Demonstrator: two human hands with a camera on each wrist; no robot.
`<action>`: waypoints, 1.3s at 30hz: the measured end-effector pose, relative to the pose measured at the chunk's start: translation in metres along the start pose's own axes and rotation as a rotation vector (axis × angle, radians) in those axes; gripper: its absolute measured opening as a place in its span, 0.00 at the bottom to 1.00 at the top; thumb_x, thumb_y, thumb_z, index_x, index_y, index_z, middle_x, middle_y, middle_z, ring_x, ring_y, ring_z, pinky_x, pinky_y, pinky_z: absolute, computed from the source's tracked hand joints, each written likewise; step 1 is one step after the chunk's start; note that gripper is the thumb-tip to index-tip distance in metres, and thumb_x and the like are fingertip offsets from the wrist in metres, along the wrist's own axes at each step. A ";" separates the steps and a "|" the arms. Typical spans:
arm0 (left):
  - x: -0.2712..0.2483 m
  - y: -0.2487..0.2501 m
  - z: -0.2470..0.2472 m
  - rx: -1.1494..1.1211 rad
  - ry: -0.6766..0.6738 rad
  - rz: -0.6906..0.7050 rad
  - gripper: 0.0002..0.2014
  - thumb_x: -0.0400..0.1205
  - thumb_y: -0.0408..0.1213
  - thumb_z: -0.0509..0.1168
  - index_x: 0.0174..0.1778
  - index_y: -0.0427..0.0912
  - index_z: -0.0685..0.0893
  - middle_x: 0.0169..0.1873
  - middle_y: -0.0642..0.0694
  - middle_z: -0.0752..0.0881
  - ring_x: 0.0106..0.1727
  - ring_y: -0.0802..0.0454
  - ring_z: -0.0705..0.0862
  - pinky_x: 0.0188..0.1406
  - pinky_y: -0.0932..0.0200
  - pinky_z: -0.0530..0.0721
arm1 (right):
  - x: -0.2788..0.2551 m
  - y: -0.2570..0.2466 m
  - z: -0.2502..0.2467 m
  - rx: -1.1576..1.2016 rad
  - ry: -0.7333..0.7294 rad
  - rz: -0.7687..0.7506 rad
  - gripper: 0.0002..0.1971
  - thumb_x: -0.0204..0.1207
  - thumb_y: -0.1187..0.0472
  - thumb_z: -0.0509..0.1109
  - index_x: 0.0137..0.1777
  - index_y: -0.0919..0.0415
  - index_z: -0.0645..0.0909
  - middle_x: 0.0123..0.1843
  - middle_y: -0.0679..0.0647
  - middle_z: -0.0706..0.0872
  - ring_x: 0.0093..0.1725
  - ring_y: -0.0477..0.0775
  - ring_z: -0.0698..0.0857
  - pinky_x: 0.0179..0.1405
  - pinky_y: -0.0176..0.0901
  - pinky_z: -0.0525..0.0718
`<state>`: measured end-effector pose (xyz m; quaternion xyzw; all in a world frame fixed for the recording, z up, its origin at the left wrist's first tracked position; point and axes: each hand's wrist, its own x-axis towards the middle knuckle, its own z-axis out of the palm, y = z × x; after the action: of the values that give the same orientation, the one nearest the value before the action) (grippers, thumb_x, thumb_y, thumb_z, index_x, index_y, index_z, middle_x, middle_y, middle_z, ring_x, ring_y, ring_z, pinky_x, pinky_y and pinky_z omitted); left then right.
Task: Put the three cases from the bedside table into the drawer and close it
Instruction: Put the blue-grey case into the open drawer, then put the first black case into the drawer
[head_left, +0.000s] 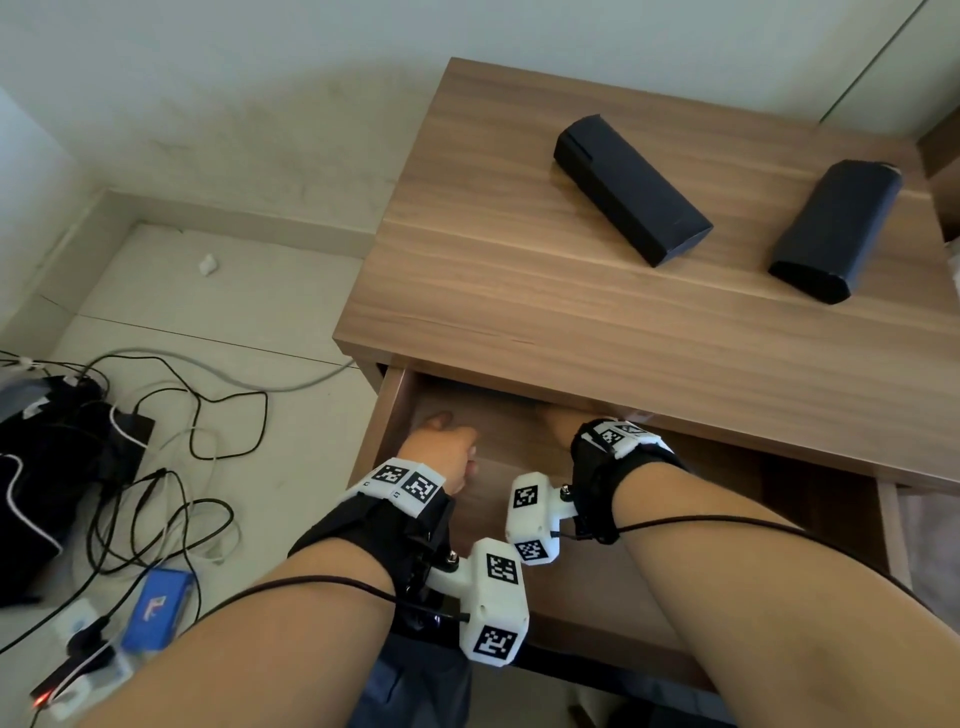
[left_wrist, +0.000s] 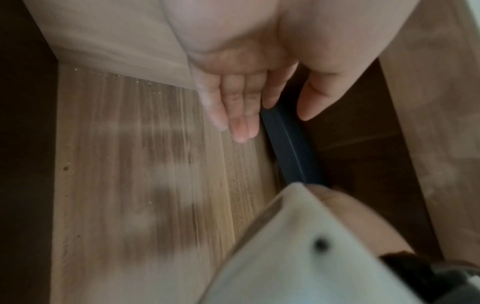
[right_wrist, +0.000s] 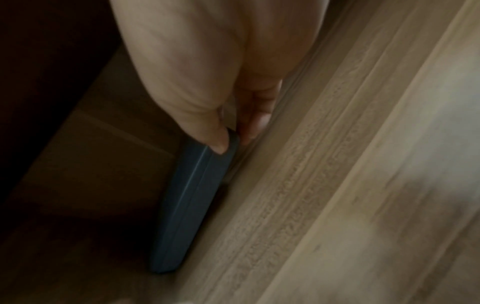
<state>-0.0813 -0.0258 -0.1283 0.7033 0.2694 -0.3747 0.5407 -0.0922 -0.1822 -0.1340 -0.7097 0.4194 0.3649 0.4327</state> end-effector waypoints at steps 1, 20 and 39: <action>0.001 0.000 0.000 0.010 0.004 0.008 0.28 0.80 0.34 0.58 0.78 0.46 0.66 0.35 0.47 0.81 0.34 0.49 0.82 0.35 0.58 0.77 | 0.005 0.002 0.003 -0.038 0.019 -0.027 0.26 0.84 0.54 0.57 0.79 0.66 0.64 0.79 0.62 0.70 0.78 0.61 0.70 0.73 0.50 0.70; -0.060 0.023 0.002 0.011 -0.039 0.156 0.13 0.82 0.34 0.58 0.61 0.45 0.78 0.44 0.43 0.81 0.40 0.48 0.81 0.33 0.63 0.72 | -0.042 0.020 0.014 0.195 0.191 -0.395 0.07 0.69 0.63 0.71 0.47 0.58 0.86 0.36 0.54 0.83 0.40 0.56 0.81 0.44 0.47 0.80; -0.103 0.081 -0.008 -0.087 0.000 0.366 0.18 0.83 0.39 0.58 0.69 0.42 0.76 0.47 0.45 0.84 0.43 0.50 0.83 0.38 0.61 0.78 | -0.111 -0.020 -0.067 0.390 0.602 -0.634 0.17 0.72 0.63 0.69 0.61 0.56 0.79 0.52 0.48 0.83 0.50 0.50 0.81 0.47 0.39 0.75</action>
<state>-0.0745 -0.0371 0.0024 0.7165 0.1527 -0.2580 0.6298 -0.1056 -0.2077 -0.0063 -0.7824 0.3496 -0.0921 0.5071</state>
